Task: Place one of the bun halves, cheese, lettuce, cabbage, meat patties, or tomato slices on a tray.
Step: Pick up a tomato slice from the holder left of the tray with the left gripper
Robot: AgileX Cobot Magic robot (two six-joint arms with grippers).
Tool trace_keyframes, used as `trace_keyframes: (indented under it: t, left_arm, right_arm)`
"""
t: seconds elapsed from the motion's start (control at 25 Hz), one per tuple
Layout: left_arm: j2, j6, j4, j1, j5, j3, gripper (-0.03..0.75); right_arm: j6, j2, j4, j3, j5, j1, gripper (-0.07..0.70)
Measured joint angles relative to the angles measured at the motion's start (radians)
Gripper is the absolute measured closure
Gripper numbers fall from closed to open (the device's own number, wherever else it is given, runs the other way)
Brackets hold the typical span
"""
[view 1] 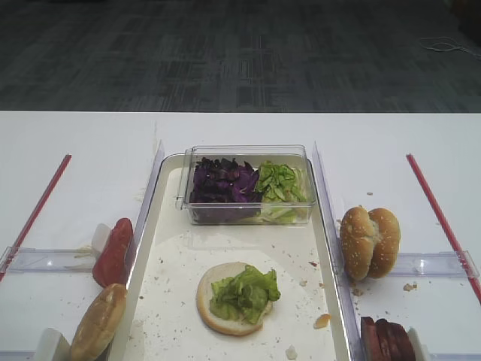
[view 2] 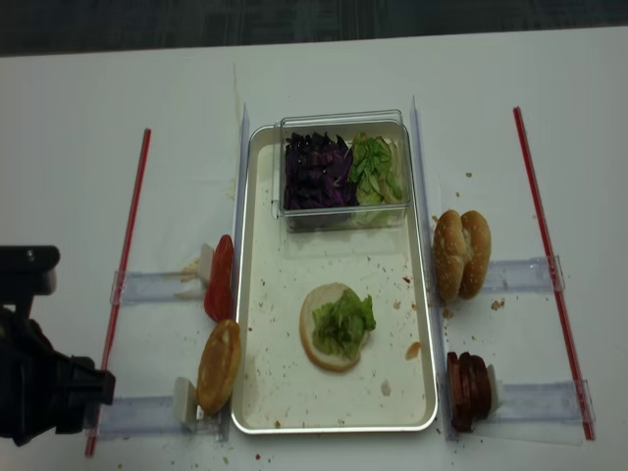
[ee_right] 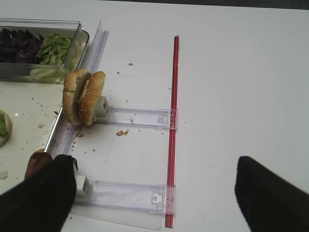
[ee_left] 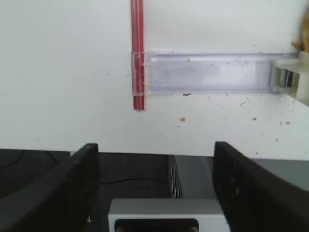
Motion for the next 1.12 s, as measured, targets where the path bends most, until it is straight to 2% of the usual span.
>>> trace_keyframes:
  t: [0.36, 0.8, 1.12]
  left_arm:
    - [0.297, 0.010, 0.000, 0.000, -0.044, -0.207, 0.225]
    - [0.602, 0.030, 0.000, 0.000, -0.048, -0.485, 0.225]
    - [0.660, 0.030, 0.000, 0.000, -0.046, -0.550, 0.225]
  right_arm:
    - [0.000, 0.000, 0.000, 0.000, 0.000, 0.000, -0.059]
    - [0.000, 0.000, 0.000, 0.000, 0.000, 0.000, -0.058]
    - [0.000, 0.000, 0.000, 0.000, 0.000, 0.000, -0.058]
